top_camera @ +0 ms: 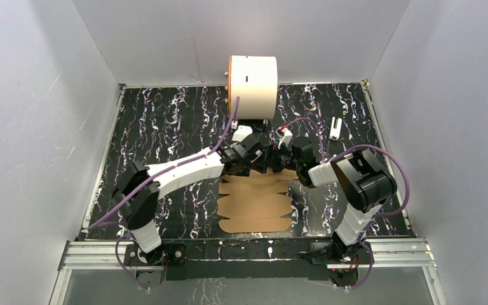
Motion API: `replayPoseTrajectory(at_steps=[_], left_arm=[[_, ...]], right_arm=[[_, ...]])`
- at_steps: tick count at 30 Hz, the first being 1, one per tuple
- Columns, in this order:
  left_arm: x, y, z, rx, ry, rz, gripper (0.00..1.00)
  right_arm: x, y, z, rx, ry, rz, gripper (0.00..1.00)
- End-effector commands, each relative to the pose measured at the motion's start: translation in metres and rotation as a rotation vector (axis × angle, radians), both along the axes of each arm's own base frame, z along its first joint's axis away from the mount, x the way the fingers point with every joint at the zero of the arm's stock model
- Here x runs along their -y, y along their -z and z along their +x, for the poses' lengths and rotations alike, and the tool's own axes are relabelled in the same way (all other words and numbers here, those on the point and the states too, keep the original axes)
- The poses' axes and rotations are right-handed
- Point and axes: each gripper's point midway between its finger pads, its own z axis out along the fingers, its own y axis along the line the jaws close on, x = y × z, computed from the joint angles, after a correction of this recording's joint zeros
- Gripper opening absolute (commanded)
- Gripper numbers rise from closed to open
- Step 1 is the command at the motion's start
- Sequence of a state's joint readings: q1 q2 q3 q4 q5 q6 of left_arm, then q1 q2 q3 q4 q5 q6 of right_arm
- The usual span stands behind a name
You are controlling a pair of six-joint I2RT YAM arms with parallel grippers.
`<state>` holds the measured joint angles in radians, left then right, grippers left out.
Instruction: Fold the paper box
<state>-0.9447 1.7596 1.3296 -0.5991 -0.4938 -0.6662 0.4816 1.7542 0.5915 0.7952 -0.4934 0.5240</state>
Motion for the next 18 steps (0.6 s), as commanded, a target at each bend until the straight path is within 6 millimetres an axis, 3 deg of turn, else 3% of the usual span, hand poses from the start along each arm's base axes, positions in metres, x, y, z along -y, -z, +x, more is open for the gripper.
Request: replayPoseTrajectory(at_steps=[1, 10, 18], left_arm=[[-0.022, -0.043, -0.002, 0.131, -0.048, -0.087, 0.44], [-0.06, -0.037, -0.028, 0.127, -0.128, -0.27, 0.56], [-0.061, -0.012, -0.042, 0.009, -0.178, -0.514, 0.59]], right_arm=[[-0.002, 0.003, -0.011, -0.036, -0.031, -0.025, 0.99], [-0.005, -0.026, -0.009, 0.023, -0.043, 0.004, 0.99], [0.001, -0.03, -0.024, 0.018, -0.061, 0.001, 0.98]])
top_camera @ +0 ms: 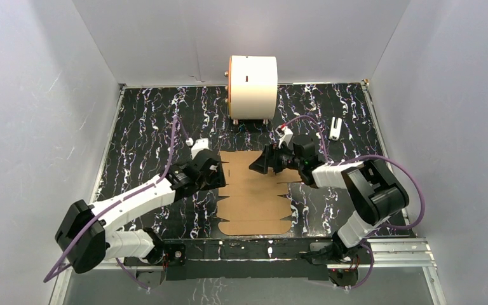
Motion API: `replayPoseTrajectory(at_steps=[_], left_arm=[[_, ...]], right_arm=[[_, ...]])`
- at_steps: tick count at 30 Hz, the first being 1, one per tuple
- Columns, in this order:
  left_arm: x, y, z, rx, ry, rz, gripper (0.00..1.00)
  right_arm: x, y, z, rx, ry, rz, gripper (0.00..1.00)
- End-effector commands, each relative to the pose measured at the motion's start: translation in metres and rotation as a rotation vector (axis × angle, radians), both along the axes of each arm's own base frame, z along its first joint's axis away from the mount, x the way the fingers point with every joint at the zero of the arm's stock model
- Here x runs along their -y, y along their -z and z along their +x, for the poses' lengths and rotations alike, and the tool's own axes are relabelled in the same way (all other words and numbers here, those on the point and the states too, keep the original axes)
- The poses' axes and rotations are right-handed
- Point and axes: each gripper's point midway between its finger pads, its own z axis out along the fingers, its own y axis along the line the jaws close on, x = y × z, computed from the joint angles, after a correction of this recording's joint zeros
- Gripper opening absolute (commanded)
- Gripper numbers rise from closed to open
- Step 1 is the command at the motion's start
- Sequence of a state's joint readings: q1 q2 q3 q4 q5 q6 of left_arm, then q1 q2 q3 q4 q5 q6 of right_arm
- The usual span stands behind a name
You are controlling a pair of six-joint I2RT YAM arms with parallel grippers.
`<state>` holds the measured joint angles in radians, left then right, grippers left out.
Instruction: Fold the paper box
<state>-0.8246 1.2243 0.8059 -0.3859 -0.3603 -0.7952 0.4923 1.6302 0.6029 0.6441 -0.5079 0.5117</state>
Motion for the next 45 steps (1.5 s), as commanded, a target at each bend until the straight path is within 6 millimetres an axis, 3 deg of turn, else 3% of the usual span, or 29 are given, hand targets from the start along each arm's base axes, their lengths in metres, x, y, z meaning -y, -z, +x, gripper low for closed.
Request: replayPoseTrajectory(at_steps=[1, 11, 18, 27, 33, 45], left_arm=[[0.016, -0.002, 0.001, -0.024, -0.014, -0.212, 0.59], [0.019, 0.04, 0.001, -0.114, -0.012, -0.206, 0.59], [0.012, 0.059, -0.001, -0.151, -0.026, -0.183, 0.59], [0.017, 0.078, -0.01, -0.22, -0.012, -0.194, 0.6], [0.03, 0.074, -0.01, -0.235, 0.027, -0.244, 0.57], [0.049, 0.03, -0.004, -0.177, 0.104, -0.337, 0.45]], right_arm=[[0.002, -0.005, -0.015, 0.019, -0.035, 0.008, 0.99], [0.007, 0.013, -0.034, -0.024, -0.038, 0.008, 0.99], [0.007, 0.021, -0.037, -0.037, -0.034, 0.009, 0.98], [0.004, 0.024, -0.038, -0.038, -0.036, 0.005, 0.99], [0.004, 0.024, -0.038, -0.033, -0.029, 0.001, 0.99], [-0.002, 0.03, -0.04, -0.038, -0.038, -0.01, 0.98]])
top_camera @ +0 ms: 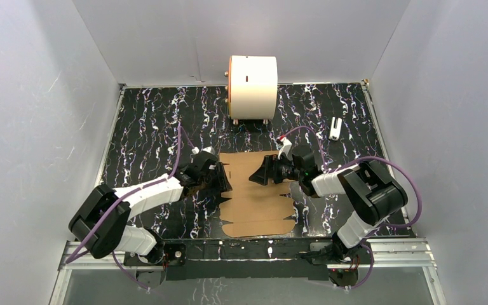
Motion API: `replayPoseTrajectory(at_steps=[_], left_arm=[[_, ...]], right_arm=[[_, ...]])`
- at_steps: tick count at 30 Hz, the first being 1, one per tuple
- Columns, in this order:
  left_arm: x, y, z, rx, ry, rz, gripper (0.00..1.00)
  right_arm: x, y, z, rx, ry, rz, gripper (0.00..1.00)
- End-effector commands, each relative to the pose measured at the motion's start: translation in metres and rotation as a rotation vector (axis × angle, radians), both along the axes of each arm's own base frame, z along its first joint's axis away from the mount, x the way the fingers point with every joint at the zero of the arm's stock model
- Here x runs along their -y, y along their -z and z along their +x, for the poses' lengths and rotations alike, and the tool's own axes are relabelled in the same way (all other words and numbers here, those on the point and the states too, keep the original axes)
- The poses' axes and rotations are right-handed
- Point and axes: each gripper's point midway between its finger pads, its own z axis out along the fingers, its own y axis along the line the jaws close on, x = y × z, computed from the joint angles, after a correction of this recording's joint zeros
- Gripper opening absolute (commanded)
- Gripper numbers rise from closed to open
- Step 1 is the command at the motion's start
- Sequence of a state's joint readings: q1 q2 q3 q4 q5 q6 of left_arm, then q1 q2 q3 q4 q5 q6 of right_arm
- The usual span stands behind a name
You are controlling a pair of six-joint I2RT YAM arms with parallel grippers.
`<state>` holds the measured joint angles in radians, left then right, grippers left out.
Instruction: Fold the paper box
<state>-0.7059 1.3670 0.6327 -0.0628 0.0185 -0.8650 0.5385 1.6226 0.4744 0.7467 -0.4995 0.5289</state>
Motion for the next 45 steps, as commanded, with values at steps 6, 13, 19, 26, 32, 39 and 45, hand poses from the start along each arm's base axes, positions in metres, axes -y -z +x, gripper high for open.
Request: replayPoseTrajectory(at_steps=[6, 13, 19, 26, 32, 39, 45], left_arm=[[0.021, -0.037, 0.01, 0.054, 0.039, -0.095, 0.38], [0.019, -0.024, 0.01, 0.003, 0.034, -0.048, 0.27], [0.02, -0.018, 0.014, -0.017, 0.028, -0.005, 0.08], [0.024, -0.01, 0.017, 0.0, 0.048, 0.129, 0.0], [0.024, -0.003, 0.015, 0.025, 0.07, 0.305, 0.0], [0.015, -0.009, 0.012, 0.038, 0.049, 0.36, 0.11], [0.003, -0.035, 0.021, 0.115, 0.007, 0.356, 0.26]], right_arm=[[-0.004, 0.009, -0.005, -0.012, -0.006, -0.007, 0.98], [-0.007, 0.01, -0.005, -0.016, -0.015, -0.001, 0.99], [-0.008, 0.011, -0.006, -0.017, -0.02, -0.001, 0.99], [-0.01, 0.012, -0.005, -0.021, -0.022, 0.001, 0.98], [-0.01, 0.013, -0.005, -0.021, -0.019, -0.002, 0.98], [-0.012, 0.008, -0.002, 0.003, -0.031, -0.007, 0.99], [-0.013, -0.006, 0.011, 0.065, -0.037, -0.058, 0.98]])
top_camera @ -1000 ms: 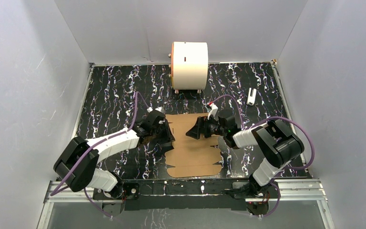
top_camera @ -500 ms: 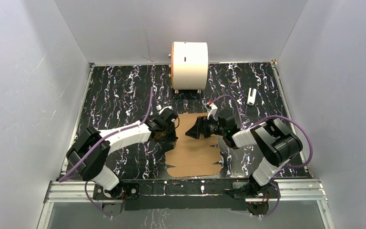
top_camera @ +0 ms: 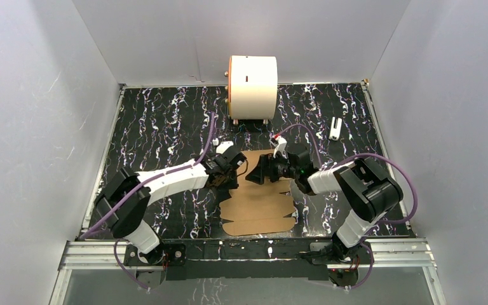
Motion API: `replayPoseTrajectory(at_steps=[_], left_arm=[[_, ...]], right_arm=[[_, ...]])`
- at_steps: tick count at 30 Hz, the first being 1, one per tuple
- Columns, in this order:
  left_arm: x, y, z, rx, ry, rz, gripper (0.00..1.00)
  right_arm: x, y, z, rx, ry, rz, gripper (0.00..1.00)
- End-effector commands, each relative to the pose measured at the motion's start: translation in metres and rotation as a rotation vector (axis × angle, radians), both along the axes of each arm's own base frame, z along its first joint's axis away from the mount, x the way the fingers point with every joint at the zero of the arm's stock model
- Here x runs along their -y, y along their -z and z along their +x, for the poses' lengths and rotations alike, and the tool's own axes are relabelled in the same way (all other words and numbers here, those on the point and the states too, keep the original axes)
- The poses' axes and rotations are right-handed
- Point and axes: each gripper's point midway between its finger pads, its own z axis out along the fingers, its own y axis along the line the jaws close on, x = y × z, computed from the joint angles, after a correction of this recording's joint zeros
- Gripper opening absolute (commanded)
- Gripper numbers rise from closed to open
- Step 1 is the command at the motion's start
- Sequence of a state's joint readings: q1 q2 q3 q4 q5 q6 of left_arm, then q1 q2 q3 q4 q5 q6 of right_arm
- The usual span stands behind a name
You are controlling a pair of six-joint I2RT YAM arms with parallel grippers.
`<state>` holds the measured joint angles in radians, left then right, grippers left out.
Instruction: Fold the paper box
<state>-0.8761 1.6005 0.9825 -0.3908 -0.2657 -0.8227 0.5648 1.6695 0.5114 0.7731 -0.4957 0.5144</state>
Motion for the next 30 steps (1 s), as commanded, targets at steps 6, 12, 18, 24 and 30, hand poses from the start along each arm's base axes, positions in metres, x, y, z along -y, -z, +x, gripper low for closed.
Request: replayPoseTrajectory(at_steps=[6, 12, 18, 24, 30], left_arm=[[-0.016, -0.061, 0.024, 0.162, -0.042, -0.073, 0.46], [-0.008, -0.077, 0.05, 0.179, -0.04, -0.183, 0.58], [0.022, -0.085, 0.082, 0.192, -0.001, -0.305, 0.64], [0.046, -0.068, 0.107, 0.159, 0.028, -0.352, 0.61], [0.053, -0.059, 0.133, 0.177, 0.025, -0.363, 0.53]], right_arm=[[0.007, -0.031, 0.03, 0.128, 0.046, -0.117, 0.99], [0.033, -0.042, 0.061, 0.151, 0.165, -0.218, 0.99], [0.072, -0.047, 0.096, 0.12, 0.317, -0.246, 0.99], [0.091, -0.036, 0.112, 0.032, 0.376, -0.207, 0.99], [0.098, -0.026, 0.124, -0.011, 0.4, -0.18, 0.91]])
